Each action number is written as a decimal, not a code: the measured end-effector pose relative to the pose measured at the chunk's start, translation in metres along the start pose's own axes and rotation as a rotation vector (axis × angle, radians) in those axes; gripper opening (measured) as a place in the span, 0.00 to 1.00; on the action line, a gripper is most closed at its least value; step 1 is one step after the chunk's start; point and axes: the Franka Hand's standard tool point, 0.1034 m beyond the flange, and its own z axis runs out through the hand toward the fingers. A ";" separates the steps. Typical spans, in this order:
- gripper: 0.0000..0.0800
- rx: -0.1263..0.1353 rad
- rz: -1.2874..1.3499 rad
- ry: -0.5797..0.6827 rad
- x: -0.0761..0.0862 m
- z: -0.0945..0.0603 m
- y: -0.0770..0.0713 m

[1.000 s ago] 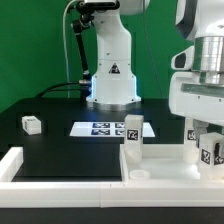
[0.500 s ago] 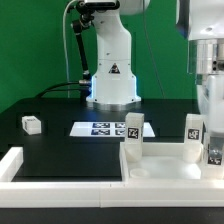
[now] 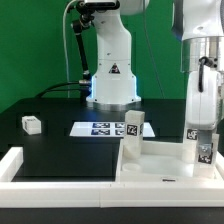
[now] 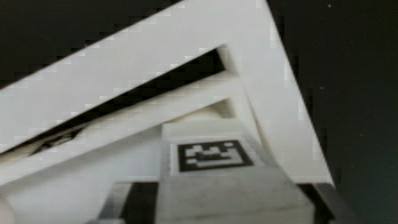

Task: Assemble square table

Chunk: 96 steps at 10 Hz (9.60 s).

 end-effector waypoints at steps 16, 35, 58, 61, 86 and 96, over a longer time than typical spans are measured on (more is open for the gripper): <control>0.81 0.025 -0.142 -0.044 0.023 -0.044 0.004; 0.81 0.078 -1.607 0.074 0.188 -0.072 0.042; 0.81 -0.951 -2.249 -0.546 0.372 -0.019 0.127; 0.81 -1.093 -2.222 -0.616 0.384 -0.011 0.133; 0.36 -1.169 -2.200 -0.640 0.431 0.002 0.159; 0.36 -0.540 -2.354 -0.467 0.353 -0.068 0.106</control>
Offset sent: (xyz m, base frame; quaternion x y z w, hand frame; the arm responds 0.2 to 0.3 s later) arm 0.0000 0.0000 0.0000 0.0000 0.0000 0.0000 1.0000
